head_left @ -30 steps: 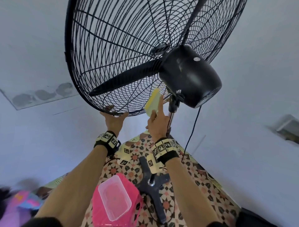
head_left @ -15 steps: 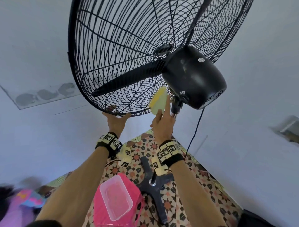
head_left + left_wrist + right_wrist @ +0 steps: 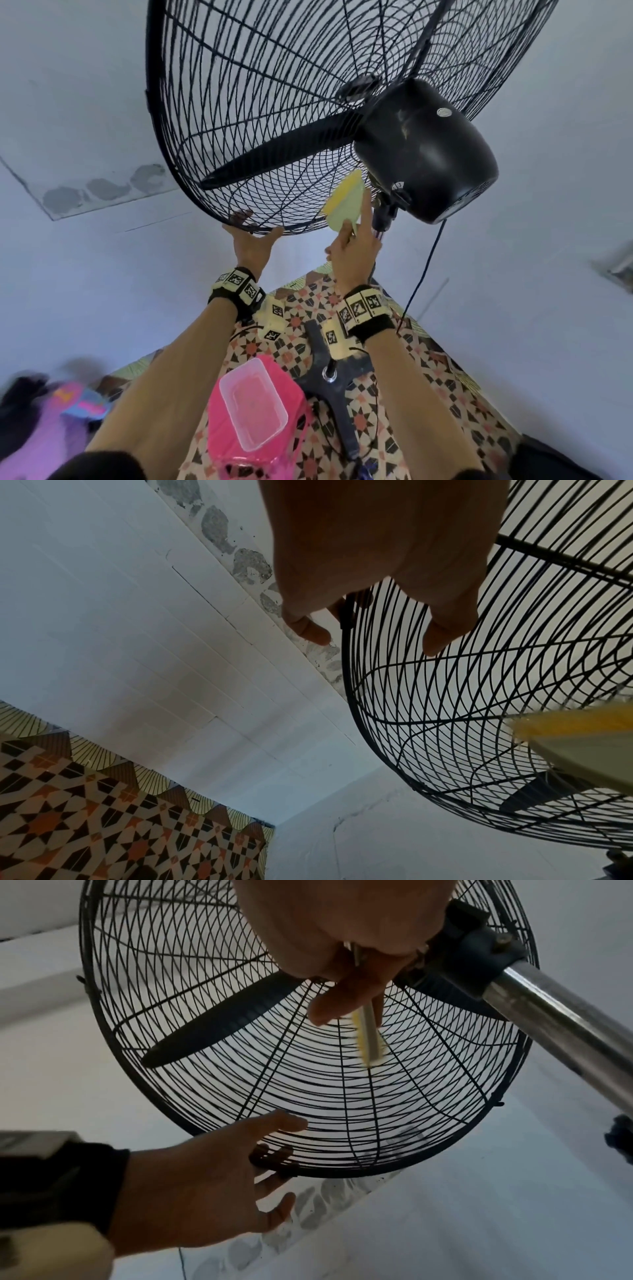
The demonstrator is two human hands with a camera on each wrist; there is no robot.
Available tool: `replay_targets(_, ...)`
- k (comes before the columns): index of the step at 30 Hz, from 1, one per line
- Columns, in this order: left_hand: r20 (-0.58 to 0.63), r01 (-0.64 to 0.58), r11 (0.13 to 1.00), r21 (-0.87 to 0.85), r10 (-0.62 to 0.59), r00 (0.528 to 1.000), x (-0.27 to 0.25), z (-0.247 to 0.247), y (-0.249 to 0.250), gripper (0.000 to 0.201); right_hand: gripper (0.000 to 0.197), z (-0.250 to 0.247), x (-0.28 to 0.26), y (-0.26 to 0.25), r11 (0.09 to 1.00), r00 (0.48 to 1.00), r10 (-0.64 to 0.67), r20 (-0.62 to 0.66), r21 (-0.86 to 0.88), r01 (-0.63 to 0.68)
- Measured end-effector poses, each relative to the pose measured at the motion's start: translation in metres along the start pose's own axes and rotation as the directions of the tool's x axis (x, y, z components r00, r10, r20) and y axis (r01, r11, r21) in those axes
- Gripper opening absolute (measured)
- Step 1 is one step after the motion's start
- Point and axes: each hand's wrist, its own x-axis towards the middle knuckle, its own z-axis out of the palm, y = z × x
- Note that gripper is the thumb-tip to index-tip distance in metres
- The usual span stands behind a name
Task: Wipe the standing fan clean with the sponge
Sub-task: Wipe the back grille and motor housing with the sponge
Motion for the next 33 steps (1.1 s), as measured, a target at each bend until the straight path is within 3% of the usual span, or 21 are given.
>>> replay_targets(2,0.014,0.004,1.000,0.010,-0.004,1.000,-0.005,-0.004,-0.005,0.124,0.060,0.005,-0.013,-0.003,0.998,0.999,-0.032,-0.002,-0.059,0.032)
replay_targets(4,-0.058,0.047,0.998,0.036,-0.045,0.997,-0.005,-0.004,-0.024,0.119,0.060,0.022,-0.031,0.028,0.990,0.977,0.063,0.205,-0.134,-0.036)
replay_targets(6,-0.090,0.018,0.999,0.035,-0.015,0.996,-0.008,-0.012,-0.028,0.109,0.061,0.021,-0.047,0.028,0.979,0.954,0.089,0.287,-0.201,-0.031)
replay_targets(8,-0.063,0.004,0.998,0.062,0.000,0.998,-0.004,-0.013,-0.028,0.097,0.063,0.023,-0.042,0.033,0.991,0.965,0.055,0.258,-0.133,-0.021)
replay_targets(11,-0.047,-0.033,0.998,0.058,0.035,0.998,-0.001,-0.010,-0.026,0.081,0.059,0.023,-0.027,0.046,0.999,0.997,-0.004,0.080,-0.040,0.007)
replay_targets(14,-0.046,-0.027,0.998,0.059,0.029,0.999,-0.002,-0.006,-0.023,0.090,0.057,0.022,-0.024,0.039,1.000,1.000,0.010,0.012,0.025,-0.010)
replay_targets(16,-0.059,0.010,0.999,0.052,-0.007,0.998,-0.002,-0.006,-0.021,0.108,0.056,0.028,-0.036,0.043,1.000,0.996,0.010,0.090,-0.016,-0.009)
replay_targets(20,-0.064,0.019,0.997,0.076,-0.014,0.998,0.001,-0.009,-0.024,0.117,0.058,0.038,-0.063,0.080,1.000,0.966,0.017,0.257,0.005,-0.019)
replay_targets(22,-0.058,0.007,0.997,0.079,-0.002,0.998,0.001,-0.008,-0.025,0.117,0.056,0.035,-0.058,0.082,0.999,0.975,0.024,0.221,0.037,-0.033)
replay_targets(27,-0.076,-0.055,0.992,0.111,0.064,0.995,0.001,-0.007,-0.030,0.094,0.054,0.031,-0.039,0.065,0.987,0.997,0.004,0.080,0.161,-0.017)
replay_targets(33,-0.082,-0.078,0.989,0.125,0.088,0.993,0.002,-0.008,-0.030,0.094,0.059,0.042,-0.056,0.091,0.996,0.972,0.000,0.235,0.091,-0.022)
